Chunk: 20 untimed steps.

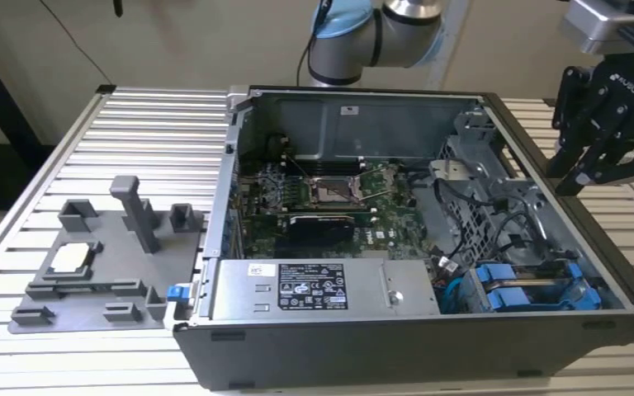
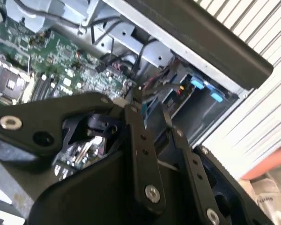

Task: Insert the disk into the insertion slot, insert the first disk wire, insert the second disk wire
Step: 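Insert the first disk wire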

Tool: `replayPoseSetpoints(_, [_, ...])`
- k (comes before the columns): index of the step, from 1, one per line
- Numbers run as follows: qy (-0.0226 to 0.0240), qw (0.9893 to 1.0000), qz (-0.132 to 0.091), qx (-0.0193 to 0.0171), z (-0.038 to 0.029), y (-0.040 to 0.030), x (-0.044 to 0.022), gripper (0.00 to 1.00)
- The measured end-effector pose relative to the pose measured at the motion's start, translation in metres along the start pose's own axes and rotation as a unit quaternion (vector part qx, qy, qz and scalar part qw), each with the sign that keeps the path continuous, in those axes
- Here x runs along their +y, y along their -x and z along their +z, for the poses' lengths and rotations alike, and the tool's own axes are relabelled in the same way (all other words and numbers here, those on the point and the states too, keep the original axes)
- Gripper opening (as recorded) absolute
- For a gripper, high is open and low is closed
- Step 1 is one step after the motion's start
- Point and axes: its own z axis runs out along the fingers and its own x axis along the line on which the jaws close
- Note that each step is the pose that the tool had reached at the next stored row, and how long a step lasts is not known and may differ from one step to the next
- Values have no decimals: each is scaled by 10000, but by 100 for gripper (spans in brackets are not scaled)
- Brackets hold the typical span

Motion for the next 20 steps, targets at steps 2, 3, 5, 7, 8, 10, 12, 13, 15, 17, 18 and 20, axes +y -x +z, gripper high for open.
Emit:
replayPoseSetpoints(2, [-11,10000,-1,16,4,2,62,33])
replayPoseSetpoints(3, [-18,10000,-2,24,5,3,95,33])
replayPoseSetpoints(5, [-36,10000,-3,39,9,6,171,33])
replayPoseSetpoints(7, [-54,10000,-5,56,14,8,242,33])
replayPoseSetpoints(8, [-63,10000,-5,69,18,10,277,33])
replayPoseSetpoints(10, [-84,9999,-6,99,25,16,346,33])
replayPoseSetpoints(12, [-108,9998,-9,137,34,23,414,33])
replayPoseSetpoints(13, [-124,9998,-10,157,40,27,450,33])
replayPoseSetpoints(15, [-166,9997,-13,188,50,30,517,33])
replayPoseSetpoints(17, [-214,9995,-16,219,58,32,580,33])
replayPoseSetpoints(18, [-238,9994,-17,237,62,33,609,33])
replayPoseSetpoints(20, [-277,9991,-22,307,69,39,654,33])
